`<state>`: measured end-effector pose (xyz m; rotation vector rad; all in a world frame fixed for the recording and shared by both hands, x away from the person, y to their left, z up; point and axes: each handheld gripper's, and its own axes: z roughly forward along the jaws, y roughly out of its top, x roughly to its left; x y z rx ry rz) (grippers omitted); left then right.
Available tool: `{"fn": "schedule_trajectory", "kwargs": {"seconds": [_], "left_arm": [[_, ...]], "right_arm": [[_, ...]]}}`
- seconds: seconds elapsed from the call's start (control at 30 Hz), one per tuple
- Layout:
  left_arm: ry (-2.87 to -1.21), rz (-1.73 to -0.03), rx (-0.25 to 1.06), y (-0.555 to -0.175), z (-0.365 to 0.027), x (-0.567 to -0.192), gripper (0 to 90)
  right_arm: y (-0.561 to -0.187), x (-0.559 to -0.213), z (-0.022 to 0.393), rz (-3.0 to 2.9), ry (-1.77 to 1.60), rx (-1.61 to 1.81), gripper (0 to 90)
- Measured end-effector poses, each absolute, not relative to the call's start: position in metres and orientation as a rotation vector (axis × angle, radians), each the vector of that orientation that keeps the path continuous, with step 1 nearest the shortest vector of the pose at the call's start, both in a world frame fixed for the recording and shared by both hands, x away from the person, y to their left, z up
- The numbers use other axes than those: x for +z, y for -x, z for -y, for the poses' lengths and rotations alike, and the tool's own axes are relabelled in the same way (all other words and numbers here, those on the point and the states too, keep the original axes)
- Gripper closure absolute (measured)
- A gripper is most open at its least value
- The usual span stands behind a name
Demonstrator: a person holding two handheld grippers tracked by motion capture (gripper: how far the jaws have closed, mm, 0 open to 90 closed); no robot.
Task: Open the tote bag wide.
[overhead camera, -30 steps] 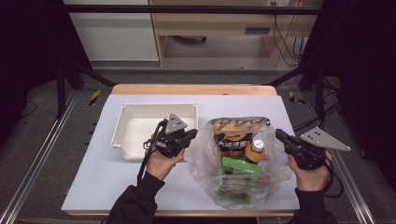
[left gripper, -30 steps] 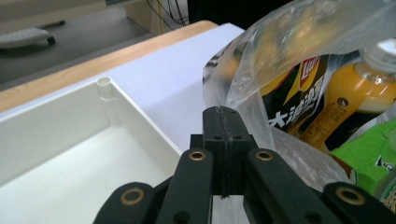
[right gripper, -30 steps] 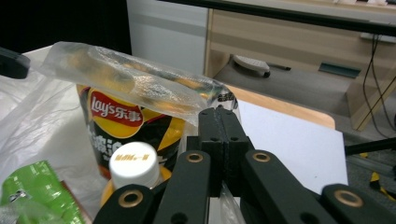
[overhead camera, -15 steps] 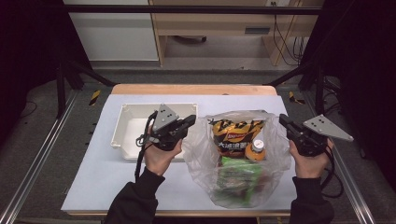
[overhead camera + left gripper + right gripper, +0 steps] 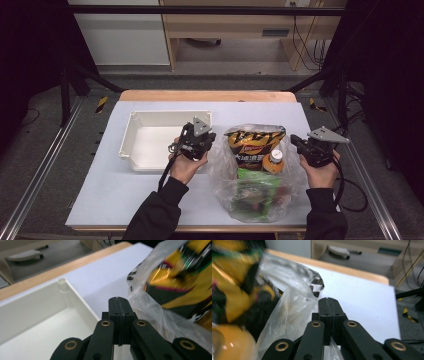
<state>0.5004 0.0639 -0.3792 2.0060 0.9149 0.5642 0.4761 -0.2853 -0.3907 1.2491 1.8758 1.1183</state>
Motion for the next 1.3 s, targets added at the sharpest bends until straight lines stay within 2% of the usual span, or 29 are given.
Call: {"fn": "schedule_trajectory", "kwargs": {"seconds": [0.4,0.57,0.7,0.73,0.77,0.83,0.87,0.93,1.07,1.17,1.3], "left_arm": [[-2.108,-0.931,0.509,-0.5,-0.046,-0.413,90.0],[-2.159,-0.929,0.497,-0.5,-0.041,-0.422,89.3],[-2.122,-0.921,0.462,-0.495,-0.043,-0.423,77.8],[-2.122,-0.921,0.462,-0.495,-0.043,-0.423,75.0],[-2.077,-0.907,0.446,-0.489,-0.048,-0.417,70.9],[-2.035,-0.881,0.436,-0.482,-0.053,-0.409,65.6],[-2.035,-0.881,0.436,-0.482,-0.053,-0.409,61.6],[-1.991,-0.853,0.427,-0.474,-0.059,-0.399,59.0],[-1.91,-0.787,0.438,-0.448,-0.069,-0.377,49.4],[-1.906,-0.755,0.437,-0.437,-0.07,-0.373,48.4],[-1.957,-0.696,0.437,-0.415,-0.065,-0.387,49.5]], "right_arm": [[-0.482,-0.433,0.29,-1.937,-1.314,1.022,88.0],[-0.485,-0.441,0.289,-1.957,-1.344,0.99,85.3],[-0.482,-0.443,0.292,-1.95,-1.358,0.996,69.9],[-0.482,-0.443,0.292,-1.95,-1.358,0.996,69.9],[-0.474,-0.436,0.297,-1.914,-1.334,1.058,61.4],[-0.464,-0.425,0.303,-1.862,-1.318,1.151,57.1],[-0.464,-0.425,0.303,-1.862,-1.318,1.151,57.1],[-0.451,-0.413,0.308,-1.819,-1.29,1.224,53.3],[-0.412,-0.386,0.31,-1.78,-1.204,1.349,47.9],[-0.39,-0.379,0.303,-1.806,-1.148,1.387,47.5],[-0.37,-0.383,0.291,-1.882,-1.124,1.398,49.0]]}}
